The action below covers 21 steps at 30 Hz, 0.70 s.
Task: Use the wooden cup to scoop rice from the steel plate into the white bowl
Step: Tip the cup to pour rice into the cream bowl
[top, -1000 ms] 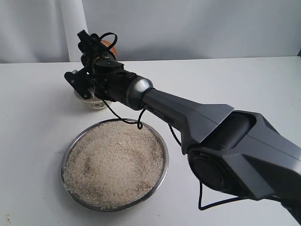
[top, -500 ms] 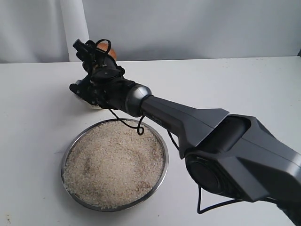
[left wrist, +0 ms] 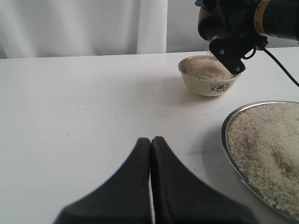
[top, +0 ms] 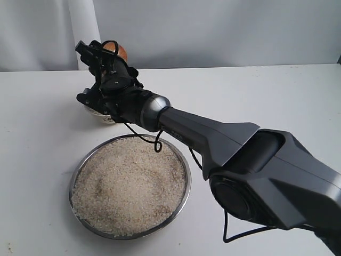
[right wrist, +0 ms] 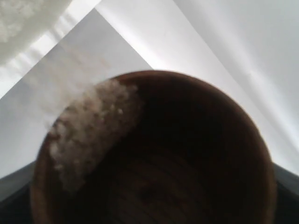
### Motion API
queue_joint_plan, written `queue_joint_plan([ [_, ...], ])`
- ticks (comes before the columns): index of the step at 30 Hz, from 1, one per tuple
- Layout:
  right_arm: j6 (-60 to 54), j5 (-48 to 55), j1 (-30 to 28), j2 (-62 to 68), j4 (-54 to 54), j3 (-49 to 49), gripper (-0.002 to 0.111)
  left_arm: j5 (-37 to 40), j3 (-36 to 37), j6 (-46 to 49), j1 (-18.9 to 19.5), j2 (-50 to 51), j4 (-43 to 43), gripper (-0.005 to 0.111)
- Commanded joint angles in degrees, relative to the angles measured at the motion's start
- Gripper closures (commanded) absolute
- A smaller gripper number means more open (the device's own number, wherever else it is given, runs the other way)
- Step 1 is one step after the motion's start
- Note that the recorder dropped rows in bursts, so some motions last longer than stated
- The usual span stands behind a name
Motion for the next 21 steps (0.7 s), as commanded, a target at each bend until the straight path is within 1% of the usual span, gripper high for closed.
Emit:
queue_joint_plan([
  [1, 1.6, 0.3, 0.2, -1.4, -1.4, 0.1, 0.108, -0.8, 0.1, 0.0, -0.3, -0.1, 0.0, 0.107],
  [10, 3.1, 2.3, 0.2, -2.0, -2.3, 0.1, 0.108, -0.8, 0.1, 0.0, -0.3, -0.1, 0.0, 0.107],
  [13, 8.2, 3.4, 0.2, -3.0, -6.8, 0.1, 0.108, -0.8, 0.1, 0.0, -0.3, -0.1, 0.0, 0.107],
  [15, 11.6, 3.3, 0.2, -3.9, -7.9, 0.1, 0.108, -0.8, 0.1, 0.0, -0.3, -0.1, 0.0, 0.107],
  [19, 11.8, 3.3, 0.2, -4.7, -4.0, 0.1, 0.108, -0.8, 0.1, -0.1, -0.3, -0.1, 0.0, 0.107],
  [21, 11.8, 3.4, 0.2, -4.9, 0.2, 0.1, 0.108, -0.8, 0.1, -0.1, -0.3, -0.1, 0.0, 0.107],
])
